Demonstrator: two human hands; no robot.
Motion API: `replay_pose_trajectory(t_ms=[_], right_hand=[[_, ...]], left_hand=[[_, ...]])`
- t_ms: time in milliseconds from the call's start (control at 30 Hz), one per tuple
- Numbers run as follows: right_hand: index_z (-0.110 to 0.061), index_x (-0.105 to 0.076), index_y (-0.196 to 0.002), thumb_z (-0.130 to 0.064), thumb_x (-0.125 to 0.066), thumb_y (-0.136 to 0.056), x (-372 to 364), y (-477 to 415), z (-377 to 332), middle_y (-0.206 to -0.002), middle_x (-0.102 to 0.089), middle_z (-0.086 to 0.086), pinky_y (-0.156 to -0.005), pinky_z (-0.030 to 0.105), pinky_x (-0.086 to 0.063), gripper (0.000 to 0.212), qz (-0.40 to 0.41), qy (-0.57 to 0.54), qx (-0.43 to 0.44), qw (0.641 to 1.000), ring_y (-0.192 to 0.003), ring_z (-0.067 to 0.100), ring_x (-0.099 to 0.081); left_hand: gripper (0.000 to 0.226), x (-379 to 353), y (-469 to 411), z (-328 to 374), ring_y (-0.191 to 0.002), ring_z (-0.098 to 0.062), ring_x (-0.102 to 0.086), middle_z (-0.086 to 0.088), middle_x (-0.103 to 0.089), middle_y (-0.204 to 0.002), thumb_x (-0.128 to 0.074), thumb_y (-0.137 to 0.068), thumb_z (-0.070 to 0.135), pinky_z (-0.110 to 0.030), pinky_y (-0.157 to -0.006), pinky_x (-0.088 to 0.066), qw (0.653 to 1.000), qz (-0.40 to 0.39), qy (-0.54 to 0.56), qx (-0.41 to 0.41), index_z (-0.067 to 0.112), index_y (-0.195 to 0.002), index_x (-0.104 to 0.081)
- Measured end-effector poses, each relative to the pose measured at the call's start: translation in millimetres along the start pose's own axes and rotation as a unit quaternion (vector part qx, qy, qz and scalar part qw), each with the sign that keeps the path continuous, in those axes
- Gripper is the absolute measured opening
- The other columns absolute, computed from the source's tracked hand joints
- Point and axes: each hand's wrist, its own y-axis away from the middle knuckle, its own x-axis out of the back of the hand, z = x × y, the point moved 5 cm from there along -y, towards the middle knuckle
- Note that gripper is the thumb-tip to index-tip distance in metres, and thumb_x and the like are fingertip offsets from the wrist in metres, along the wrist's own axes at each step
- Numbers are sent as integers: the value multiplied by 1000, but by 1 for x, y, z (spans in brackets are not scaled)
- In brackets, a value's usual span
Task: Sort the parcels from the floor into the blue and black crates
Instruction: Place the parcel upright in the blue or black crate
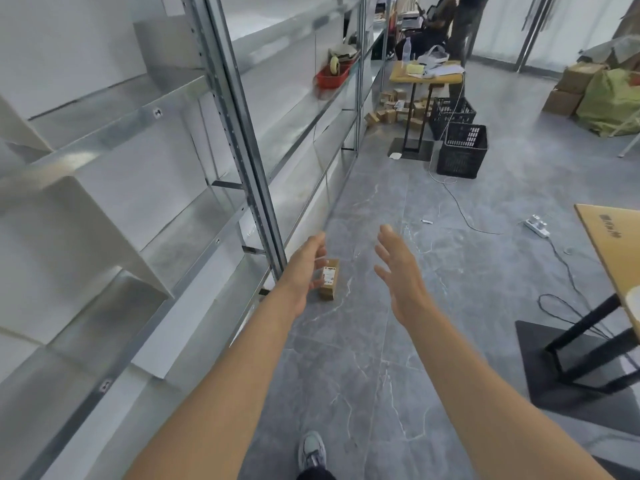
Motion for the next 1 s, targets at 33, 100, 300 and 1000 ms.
replay_pose_trajectory(t_ms=[33, 100, 300, 1000], right_hand=[[-32, -40, -159, -58, -46, -106, 1, -11, 5, -163, -41, -11, -126, 49, -31, 60, 3, 0, -10, 1000, -149, 11, -40], [-32, -39, -160, -58, -46, -106, 1, -36, 15, -163, -42, -11, -126, 49, -30, 60, 8, 4, -24, 1000, -149, 12, -40], [-27, -36, -161, -58, -46, -107, -14, -130, 36, -166, -39, -6, -127, 49, -29, 64, 26, 13, -70, 997, -151, 15, -38], [-30, -34, -163, -65, -41, -105, -5, -439, 136, -169, -31, -9, -128, 51, -25, 68, 40, 50, -207, 976, -154, 13, -32]], left_hand=[[34, 1, -14, -4, -111, -11, -58, 4, -60, -125, -47, -103, 52, -40, -96, -48, 1000, 2, -1, 13, 27, -121, -61], [34, 2, -45, -10, -113, -13, -57, 3, -59, -126, -48, -103, 51, -39, -94, -48, 999, 1, -3, 33, 27, -122, -61], [47, 10, -153, -13, -107, -12, -57, 4, -59, -119, -49, -102, 52, -32, -76, -44, 998, -6, -15, 67, 20, -135, -58], [44, 13, -472, -50, -112, -15, -56, 2, -60, -120, -49, -100, 55, -39, -90, -41, 970, 46, -69, 229, 23, -127, -62]])
